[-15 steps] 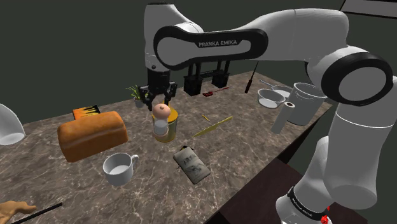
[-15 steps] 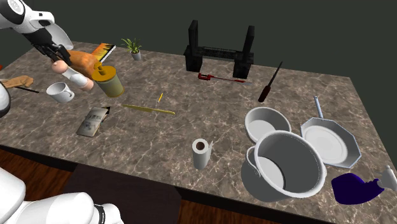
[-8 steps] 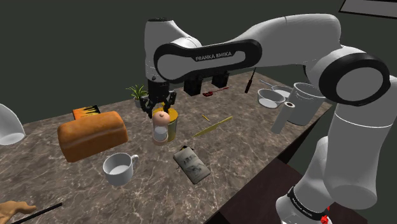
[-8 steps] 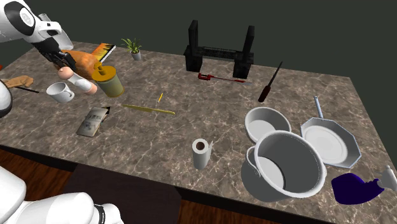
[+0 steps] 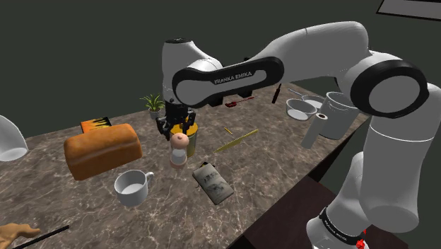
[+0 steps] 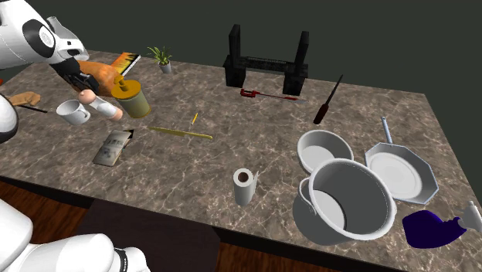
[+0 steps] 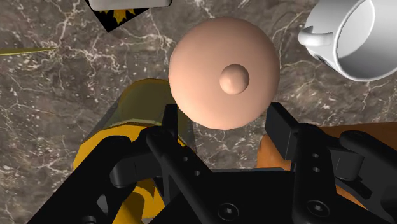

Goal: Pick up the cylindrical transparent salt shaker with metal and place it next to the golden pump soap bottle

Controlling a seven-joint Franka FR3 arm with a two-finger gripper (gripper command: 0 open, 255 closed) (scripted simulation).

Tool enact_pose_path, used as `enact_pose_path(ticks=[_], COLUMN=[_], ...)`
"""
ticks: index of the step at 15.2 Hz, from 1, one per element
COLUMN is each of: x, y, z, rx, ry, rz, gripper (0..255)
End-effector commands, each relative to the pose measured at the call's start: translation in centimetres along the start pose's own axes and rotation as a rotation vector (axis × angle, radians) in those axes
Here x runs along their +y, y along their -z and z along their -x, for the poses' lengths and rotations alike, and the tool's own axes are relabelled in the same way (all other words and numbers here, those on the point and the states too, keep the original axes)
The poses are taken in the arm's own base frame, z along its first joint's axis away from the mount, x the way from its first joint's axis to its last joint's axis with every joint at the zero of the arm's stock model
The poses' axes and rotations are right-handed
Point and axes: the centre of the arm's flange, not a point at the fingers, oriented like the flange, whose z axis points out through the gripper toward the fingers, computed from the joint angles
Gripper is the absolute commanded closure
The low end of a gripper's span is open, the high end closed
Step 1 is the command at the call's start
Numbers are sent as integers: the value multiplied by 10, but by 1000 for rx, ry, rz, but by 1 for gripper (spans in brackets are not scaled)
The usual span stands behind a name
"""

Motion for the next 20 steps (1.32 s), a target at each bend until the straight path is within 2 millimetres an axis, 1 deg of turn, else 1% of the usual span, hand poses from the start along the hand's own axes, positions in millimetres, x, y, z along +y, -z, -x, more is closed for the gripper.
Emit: enact_pose_path(ticks=[1, 3, 11, 12, 17, 20], x=[-1, -1, -1, -1, -1, -1], y=[-10, -22, -22, -22, -22, 18], z=[0, 1, 1, 1, 1, 1], rx=[1, 1, 1, 1, 1, 1], ry=[0, 0, 0, 0, 0, 0], rz=[0, 0, 0, 0, 0, 0], gripper=[255, 255, 255, 0, 0, 0])
